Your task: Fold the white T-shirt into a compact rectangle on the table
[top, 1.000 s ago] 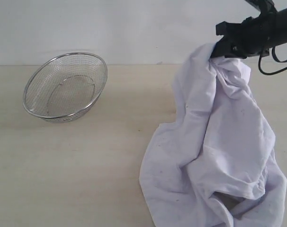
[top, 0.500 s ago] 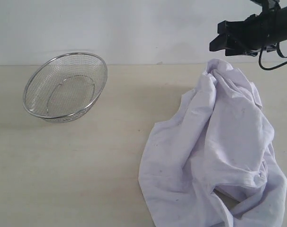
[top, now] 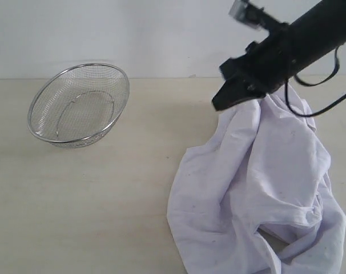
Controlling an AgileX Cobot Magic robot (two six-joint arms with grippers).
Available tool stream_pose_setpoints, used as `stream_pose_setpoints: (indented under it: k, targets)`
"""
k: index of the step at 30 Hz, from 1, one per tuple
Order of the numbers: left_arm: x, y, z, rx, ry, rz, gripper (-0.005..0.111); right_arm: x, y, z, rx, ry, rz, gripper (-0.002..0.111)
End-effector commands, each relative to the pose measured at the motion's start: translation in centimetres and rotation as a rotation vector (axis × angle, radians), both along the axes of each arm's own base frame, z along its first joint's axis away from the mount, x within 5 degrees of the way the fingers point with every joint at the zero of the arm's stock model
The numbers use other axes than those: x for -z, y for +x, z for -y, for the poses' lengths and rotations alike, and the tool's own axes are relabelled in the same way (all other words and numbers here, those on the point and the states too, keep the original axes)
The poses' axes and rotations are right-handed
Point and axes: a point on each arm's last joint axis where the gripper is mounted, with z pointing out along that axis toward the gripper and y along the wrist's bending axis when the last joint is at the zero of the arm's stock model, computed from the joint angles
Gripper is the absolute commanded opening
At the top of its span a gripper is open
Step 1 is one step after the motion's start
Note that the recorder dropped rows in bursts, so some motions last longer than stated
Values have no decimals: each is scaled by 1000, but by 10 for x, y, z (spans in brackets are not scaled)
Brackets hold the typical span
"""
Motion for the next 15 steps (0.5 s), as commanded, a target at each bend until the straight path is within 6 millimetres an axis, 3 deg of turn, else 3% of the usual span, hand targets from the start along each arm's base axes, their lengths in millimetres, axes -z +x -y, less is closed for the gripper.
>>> stream_pose_setpoints:
  k: [1,9,15]
  targets:
    - [-5,-8,-4,-3,-12,29,4,27,-3,-23,6,-67,-8,0]
    - [-14,-27,-11,-9,-35,51,4,84,12,-38,4,-102,-129,0]
    - [-18,-37,-14,-11,-46,67,4,110,16,-46,6,-141,-140,0]
